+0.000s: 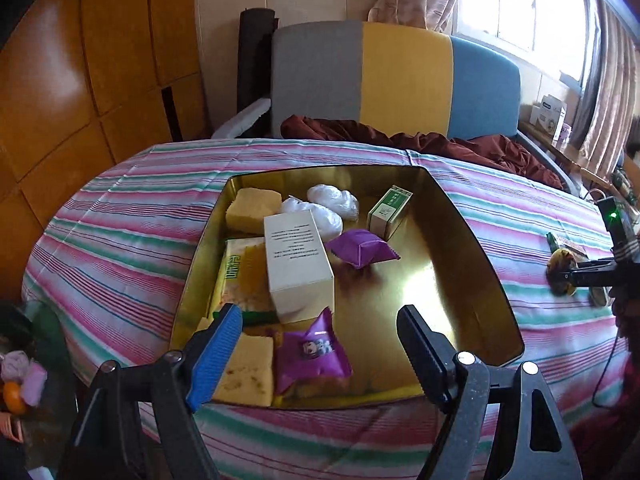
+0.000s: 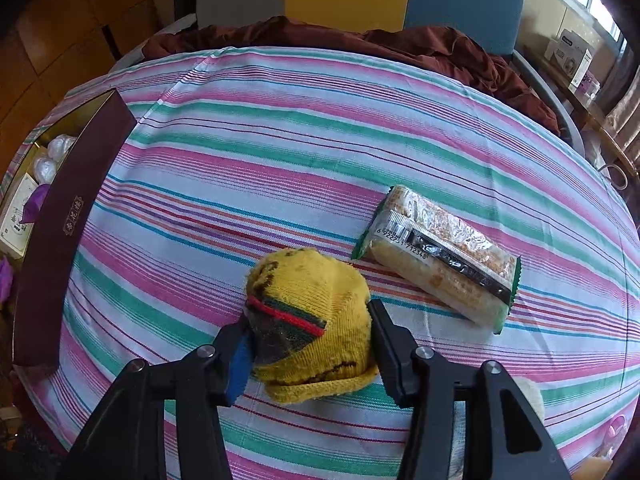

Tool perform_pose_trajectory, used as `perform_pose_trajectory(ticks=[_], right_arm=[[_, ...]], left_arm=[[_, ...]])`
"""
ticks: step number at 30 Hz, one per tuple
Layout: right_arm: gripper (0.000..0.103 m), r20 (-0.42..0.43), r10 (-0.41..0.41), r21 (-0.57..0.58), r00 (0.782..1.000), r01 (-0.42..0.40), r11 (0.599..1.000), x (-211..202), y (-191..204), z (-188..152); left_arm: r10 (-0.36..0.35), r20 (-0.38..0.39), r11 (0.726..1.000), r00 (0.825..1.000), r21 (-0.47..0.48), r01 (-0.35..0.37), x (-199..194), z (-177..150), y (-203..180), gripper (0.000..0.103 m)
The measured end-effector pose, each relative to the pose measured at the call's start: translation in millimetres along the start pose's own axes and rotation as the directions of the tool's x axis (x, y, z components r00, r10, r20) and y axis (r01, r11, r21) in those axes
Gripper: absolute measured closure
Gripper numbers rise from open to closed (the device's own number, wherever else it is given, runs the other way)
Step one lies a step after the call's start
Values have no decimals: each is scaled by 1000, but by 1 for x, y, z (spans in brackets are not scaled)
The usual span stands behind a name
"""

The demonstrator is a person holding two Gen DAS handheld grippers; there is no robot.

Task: Organize objects
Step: 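Carry the yellow sock into the gold tray and open the right tool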

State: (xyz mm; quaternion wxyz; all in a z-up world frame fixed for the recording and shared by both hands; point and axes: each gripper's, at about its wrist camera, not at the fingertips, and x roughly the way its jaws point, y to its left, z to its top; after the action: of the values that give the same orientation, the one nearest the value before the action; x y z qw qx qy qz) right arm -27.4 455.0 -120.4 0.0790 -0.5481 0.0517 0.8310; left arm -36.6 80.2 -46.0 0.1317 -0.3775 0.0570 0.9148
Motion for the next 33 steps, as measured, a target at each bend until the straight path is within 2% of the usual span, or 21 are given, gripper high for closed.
perform_pose_trajectory(ticks=[10, 20, 23, 26, 30, 33], right_arm=[[51, -1, -116, 37, 993, 116, 993, 2, 23, -3], [56, -16, -166, 110, 986, 166, 980, -7, 31, 1], [57, 39, -116, 130, 992, 110, 985, -26, 46, 6], [57, 94, -40, 94, 995, 31, 995, -48, 75, 12], [57, 143, 63, 16, 988, -66, 998, -70, 122, 20], [57, 163, 155, -67, 974, -146, 987, -85, 164, 26]], left_arm=[[-13, 5, 999, 1000, -30, 13, -7, -12, 13, 22], [-20, 7, 998, 1000, -66, 20, -10, -20, 27, 22], [-13, 11, 997, 1000, -72, 14, -11, -22, 32, 20], [-12, 3, 996, 1000, -85, 12, -9, -23, 36, 20], [-8, 3, 995, 1000, -100, 8, -8, -23, 40, 20], [-10, 17, 993, 1000, -117, 12, -11, -22, 46, 20]])
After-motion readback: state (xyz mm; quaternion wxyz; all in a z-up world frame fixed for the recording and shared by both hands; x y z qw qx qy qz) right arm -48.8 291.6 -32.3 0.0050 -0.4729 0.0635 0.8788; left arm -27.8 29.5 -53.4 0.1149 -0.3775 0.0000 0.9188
